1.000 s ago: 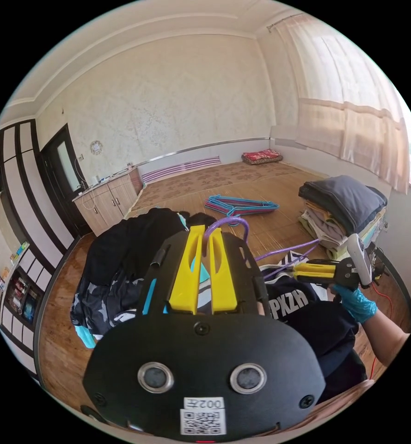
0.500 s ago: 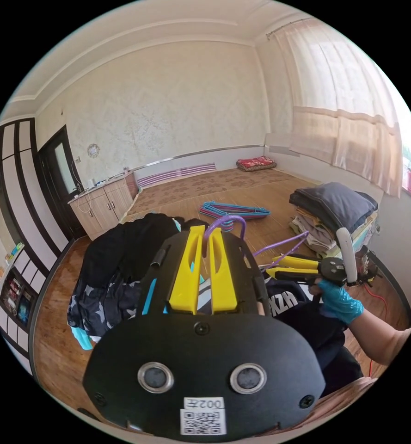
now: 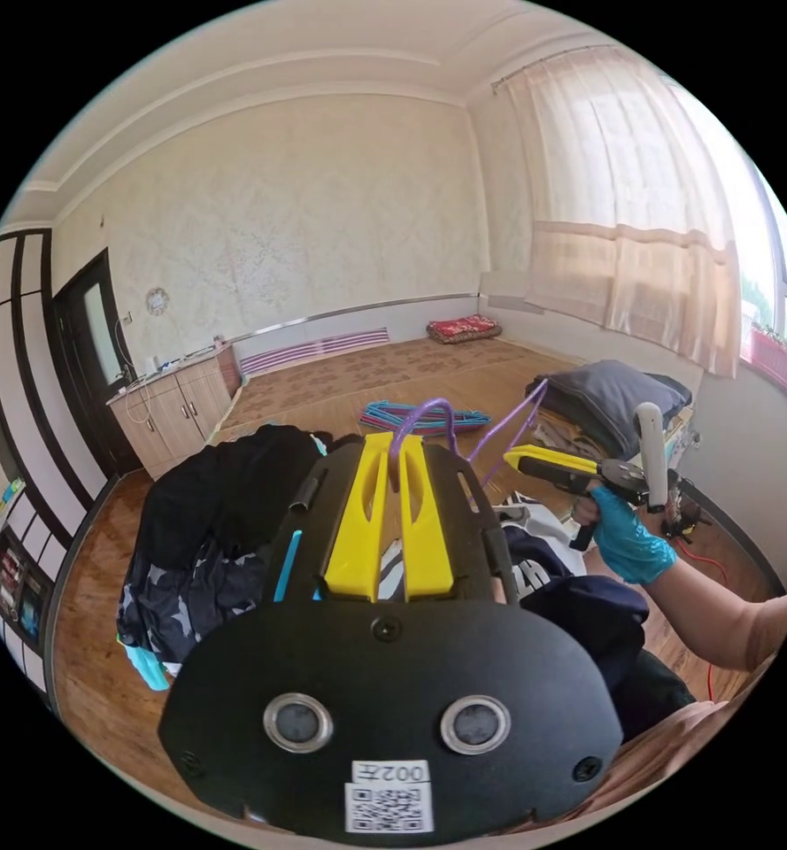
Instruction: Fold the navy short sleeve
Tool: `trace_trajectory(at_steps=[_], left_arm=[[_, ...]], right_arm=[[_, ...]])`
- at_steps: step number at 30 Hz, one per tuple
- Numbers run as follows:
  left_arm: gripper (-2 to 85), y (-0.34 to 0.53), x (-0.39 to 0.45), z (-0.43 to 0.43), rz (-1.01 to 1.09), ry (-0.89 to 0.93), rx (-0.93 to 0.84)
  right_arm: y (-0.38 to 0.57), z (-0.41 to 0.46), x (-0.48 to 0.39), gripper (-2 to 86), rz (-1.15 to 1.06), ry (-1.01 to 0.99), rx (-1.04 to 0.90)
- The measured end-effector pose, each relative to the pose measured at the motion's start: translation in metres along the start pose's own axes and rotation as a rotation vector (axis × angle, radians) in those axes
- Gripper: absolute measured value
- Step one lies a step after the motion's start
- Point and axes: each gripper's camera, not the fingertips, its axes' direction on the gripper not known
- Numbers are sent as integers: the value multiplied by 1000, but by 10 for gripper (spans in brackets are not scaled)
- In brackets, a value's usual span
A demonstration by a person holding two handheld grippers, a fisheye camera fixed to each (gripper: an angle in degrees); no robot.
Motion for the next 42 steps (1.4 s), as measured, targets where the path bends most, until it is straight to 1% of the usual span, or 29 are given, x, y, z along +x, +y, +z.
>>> trace_trajectory(at_steps=[2,5,8,10,11,14,15,17,19,26,30,37,39,42], left_arm=[[-9,0,0,2,9,32,-23],[-9,4,-1,1,-3,10,-16],[-9,7,-4,1,-23,10,-17],[-9,9,-8,-1,-35,5,-11],[-9,10,-8,-2,-38,7,-8],[-9,11,-7,-4,-33,13,1],[-9,10,-6,-5,-26,15,4],[-9,10,-2,-7,-8,20,12],[-9,9,2,-10,14,18,18],[-9,8,-5,-15,10,17,39],[-9,5,-13,-15,-9,-1,54],[-7,-14,-18,-13,20,-66,99],[-6,-21,-18,-10,34,-82,102],[-5,-31,-17,-2,43,-88,113]], right_arm=[[-9,-11,-1,3,-10,-27,66],[-20,-10,-3,-3,-12,1,-38],[-8,-11,-6,2,-13,-40,-125],[4,-10,-7,16,-7,-27,-174],[12,-8,-6,37,9,-15,-198],[26,-1,6,82,85,-61,-225],[27,2,12,103,122,-104,-215],[27,6,17,122,155,-124,-186],[23,10,16,125,155,-132,-158],[-1,-2,13,83,196,-129,-31],[-22,-26,8,70,151,-91,46],[-65,-69,-4,49,60,-70,146],[-81,-85,-11,36,16,-61,195],[-104,-101,-17,15,-20,-41,214]])
